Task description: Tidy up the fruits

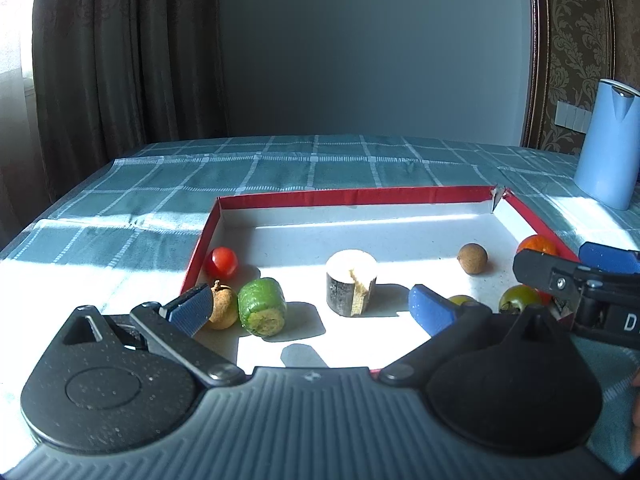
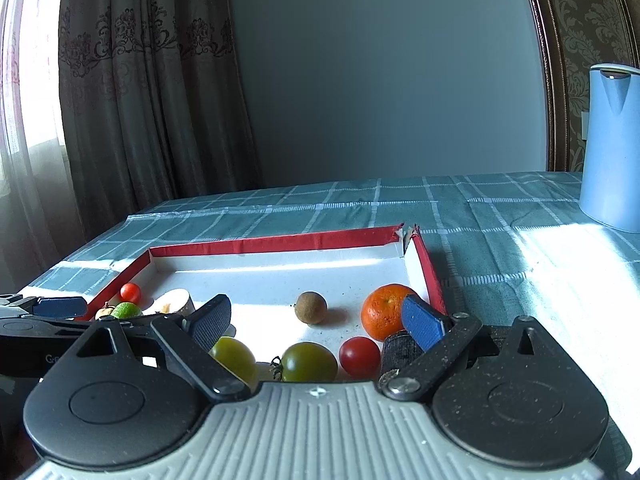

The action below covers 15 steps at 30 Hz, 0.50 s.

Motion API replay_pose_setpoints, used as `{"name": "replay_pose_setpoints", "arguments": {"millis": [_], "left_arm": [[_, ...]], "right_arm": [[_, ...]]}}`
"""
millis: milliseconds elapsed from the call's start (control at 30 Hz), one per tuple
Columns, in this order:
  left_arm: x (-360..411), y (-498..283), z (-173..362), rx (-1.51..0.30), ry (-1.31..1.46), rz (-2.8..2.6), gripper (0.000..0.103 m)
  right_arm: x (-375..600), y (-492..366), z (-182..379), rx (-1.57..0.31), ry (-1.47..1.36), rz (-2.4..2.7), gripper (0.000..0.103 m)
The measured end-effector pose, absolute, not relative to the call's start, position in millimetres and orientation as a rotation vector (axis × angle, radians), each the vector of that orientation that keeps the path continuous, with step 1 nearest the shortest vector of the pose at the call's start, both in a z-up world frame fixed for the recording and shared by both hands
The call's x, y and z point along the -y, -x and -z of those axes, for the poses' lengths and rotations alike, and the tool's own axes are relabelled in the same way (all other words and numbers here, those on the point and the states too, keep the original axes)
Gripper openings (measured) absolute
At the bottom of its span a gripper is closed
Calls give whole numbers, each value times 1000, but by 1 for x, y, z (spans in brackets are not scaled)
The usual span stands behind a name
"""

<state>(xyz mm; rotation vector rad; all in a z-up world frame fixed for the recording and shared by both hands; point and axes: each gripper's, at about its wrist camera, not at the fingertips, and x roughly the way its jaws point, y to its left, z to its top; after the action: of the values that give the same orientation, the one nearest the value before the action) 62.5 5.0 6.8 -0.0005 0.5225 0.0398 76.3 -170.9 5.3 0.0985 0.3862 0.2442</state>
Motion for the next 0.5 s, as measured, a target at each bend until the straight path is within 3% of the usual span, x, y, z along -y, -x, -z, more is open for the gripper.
{"name": "replay_pose_setpoints", "arguments": {"millis": [500], "left_arm": [[-3, -23, -2, -504, -18, -26, 103]], "right_arm": [[172, -30, 0, -361, -73, -296, 93]]}}
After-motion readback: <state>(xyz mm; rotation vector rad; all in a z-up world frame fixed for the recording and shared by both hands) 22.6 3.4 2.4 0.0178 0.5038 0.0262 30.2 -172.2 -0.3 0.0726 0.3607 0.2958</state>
